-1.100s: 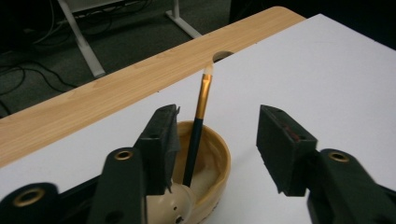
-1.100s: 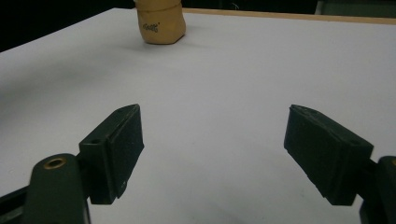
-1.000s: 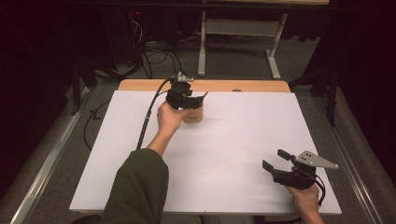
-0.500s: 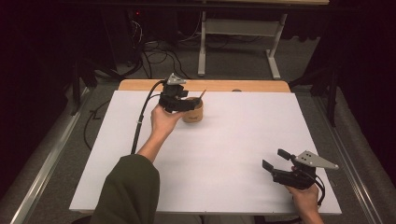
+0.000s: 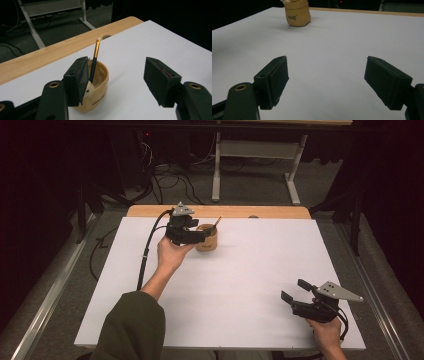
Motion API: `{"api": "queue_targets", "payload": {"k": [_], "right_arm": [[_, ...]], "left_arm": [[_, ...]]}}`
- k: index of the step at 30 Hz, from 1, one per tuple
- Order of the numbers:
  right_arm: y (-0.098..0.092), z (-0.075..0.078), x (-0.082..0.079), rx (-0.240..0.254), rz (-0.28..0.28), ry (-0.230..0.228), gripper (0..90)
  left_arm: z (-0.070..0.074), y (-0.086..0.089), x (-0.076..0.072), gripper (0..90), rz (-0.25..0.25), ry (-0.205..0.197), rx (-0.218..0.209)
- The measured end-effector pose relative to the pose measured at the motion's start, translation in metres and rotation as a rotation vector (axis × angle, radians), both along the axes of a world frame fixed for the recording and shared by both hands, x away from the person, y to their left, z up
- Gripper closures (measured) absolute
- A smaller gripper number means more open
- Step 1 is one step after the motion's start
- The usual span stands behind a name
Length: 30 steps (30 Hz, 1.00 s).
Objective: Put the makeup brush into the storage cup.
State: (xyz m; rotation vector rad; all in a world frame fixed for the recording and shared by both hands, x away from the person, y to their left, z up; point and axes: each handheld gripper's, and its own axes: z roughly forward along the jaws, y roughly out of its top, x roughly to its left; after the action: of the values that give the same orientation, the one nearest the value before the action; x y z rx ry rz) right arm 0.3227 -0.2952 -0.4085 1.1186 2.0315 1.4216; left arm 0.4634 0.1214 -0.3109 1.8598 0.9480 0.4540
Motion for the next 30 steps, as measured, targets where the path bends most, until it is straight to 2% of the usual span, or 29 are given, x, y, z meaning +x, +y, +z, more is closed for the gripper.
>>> {"api": "queue_targets", "payload": {"k": [9, 30], "right_arm": [[0.000, 0.000, 0.000, 0.000, 0.004, -0.004, 21.0], [0.002, -0.001, 0.000, -0.008, 0.009, 0.004, 21.0]], "left_arm": [[0.000, 0.007, -0.010, 36.5, -0.003, -0.013, -0.008], [-0.001, 0.017, -0.023, 35.4, -0.014, -0.009, -0.026]]}}
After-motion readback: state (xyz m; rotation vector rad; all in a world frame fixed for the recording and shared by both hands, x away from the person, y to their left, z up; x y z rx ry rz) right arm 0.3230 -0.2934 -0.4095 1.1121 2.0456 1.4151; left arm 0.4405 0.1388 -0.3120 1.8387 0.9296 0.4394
